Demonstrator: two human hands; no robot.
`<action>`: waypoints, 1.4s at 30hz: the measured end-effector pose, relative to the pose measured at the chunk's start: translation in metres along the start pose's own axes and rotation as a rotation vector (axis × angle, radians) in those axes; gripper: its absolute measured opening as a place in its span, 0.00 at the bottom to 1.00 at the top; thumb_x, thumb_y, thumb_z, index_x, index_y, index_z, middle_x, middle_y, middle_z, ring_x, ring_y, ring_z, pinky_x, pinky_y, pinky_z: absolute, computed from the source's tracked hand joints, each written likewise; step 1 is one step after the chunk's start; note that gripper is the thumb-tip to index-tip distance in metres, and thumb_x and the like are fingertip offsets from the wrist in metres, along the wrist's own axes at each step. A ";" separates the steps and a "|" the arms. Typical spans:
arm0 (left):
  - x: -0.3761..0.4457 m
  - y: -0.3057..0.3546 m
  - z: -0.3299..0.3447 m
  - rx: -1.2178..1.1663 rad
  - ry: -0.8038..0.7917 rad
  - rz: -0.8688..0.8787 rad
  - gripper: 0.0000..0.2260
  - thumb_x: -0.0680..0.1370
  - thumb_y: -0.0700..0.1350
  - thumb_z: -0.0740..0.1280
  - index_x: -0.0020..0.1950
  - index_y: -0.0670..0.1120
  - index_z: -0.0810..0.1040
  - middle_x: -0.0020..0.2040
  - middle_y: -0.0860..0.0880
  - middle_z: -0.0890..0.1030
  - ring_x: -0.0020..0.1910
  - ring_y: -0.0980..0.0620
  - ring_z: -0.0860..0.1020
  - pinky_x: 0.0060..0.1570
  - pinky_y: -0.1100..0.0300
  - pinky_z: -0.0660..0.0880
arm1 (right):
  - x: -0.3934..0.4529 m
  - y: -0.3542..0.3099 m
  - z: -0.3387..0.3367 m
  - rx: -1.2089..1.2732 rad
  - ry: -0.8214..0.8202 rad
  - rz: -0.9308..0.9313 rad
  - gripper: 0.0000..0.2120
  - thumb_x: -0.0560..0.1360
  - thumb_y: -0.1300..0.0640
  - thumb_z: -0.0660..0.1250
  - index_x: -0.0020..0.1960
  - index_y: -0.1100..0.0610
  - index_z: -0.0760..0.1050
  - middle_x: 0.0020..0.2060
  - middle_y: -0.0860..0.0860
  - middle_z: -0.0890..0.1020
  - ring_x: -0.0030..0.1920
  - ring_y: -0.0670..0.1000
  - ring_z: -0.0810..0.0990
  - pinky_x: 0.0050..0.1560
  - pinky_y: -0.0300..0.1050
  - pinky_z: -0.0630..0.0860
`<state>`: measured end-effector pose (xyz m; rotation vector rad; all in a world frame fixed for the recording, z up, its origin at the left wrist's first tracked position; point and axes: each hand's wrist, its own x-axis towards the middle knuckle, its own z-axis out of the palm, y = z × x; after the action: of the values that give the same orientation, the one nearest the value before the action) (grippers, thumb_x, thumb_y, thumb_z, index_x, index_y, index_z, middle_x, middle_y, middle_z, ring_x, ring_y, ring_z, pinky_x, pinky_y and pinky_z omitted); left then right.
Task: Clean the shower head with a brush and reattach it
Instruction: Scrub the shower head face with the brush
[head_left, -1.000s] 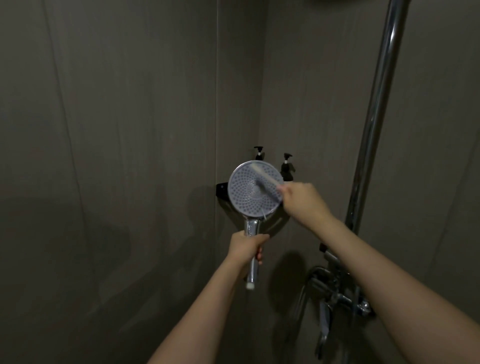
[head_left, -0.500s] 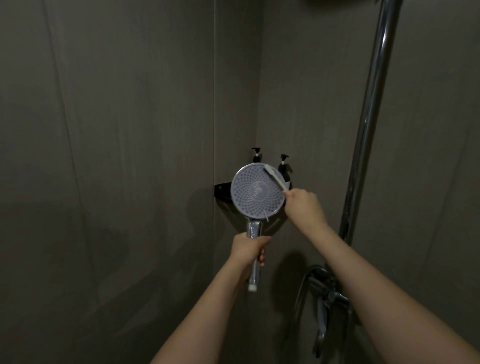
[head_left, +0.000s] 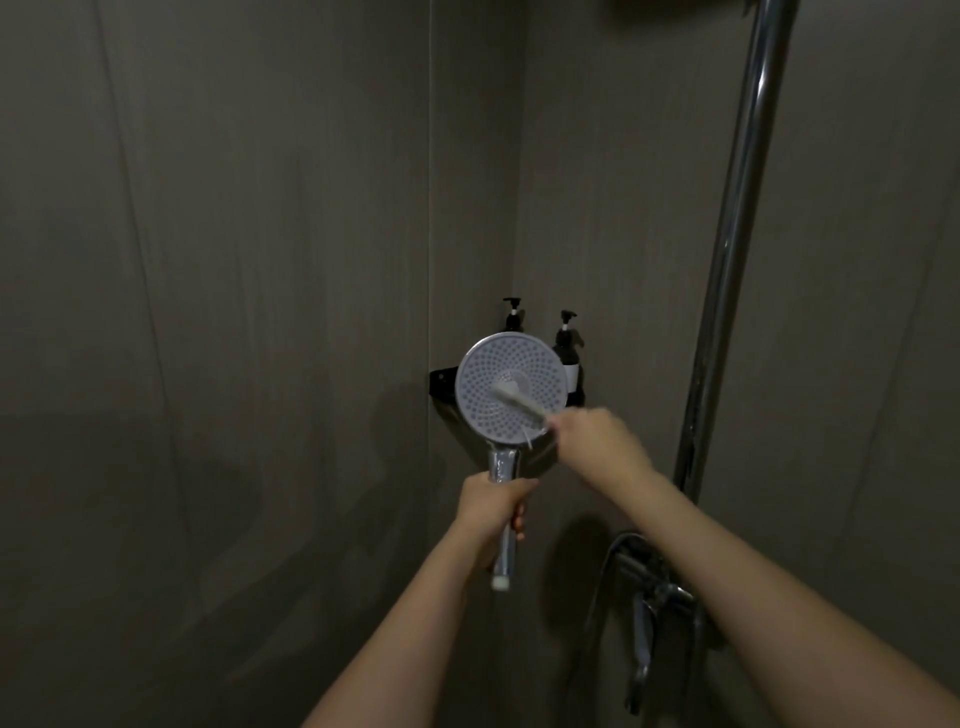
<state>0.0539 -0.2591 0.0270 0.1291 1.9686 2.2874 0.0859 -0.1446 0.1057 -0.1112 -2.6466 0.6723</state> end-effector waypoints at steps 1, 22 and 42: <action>0.000 0.000 0.000 0.002 0.001 -0.005 0.13 0.73 0.37 0.68 0.33 0.44 0.68 0.18 0.51 0.68 0.15 0.56 0.64 0.18 0.68 0.64 | 0.007 0.006 -0.008 0.019 0.071 0.042 0.14 0.81 0.55 0.54 0.52 0.59 0.77 0.44 0.58 0.81 0.38 0.54 0.76 0.39 0.45 0.74; -0.004 -0.010 0.001 0.023 0.010 -0.026 0.13 0.73 0.36 0.68 0.33 0.44 0.67 0.17 0.51 0.67 0.14 0.56 0.64 0.18 0.68 0.64 | -0.006 0.005 -0.003 0.034 0.123 0.024 0.17 0.81 0.51 0.54 0.53 0.59 0.77 0.44 0.59 0.81 0.44 0.59 0.81 0.45 0.51 0.78; -0.001 -0.014 -0.012 -0.052 0.002 -0.053 0.14 0.74 0.36 0.67 0.32 0.45 0.66 0.18 0.51 0.66 0.15 0.56 0.63 0.19 0.68 0.62 | -0.001 0.019 0.013 0.041 -0.038 0.085 0.17 0.81 0.52 0.54 0.55 0.62 0.77 0.44 0.59 0.81 0.43 0.57 0.80 0.39 0.45 0.72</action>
<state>0.0539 -0.2692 0.0118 0.0690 1.8889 2.3043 0.0812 -0.1337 0.0856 -0.2023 -2.6750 0.7639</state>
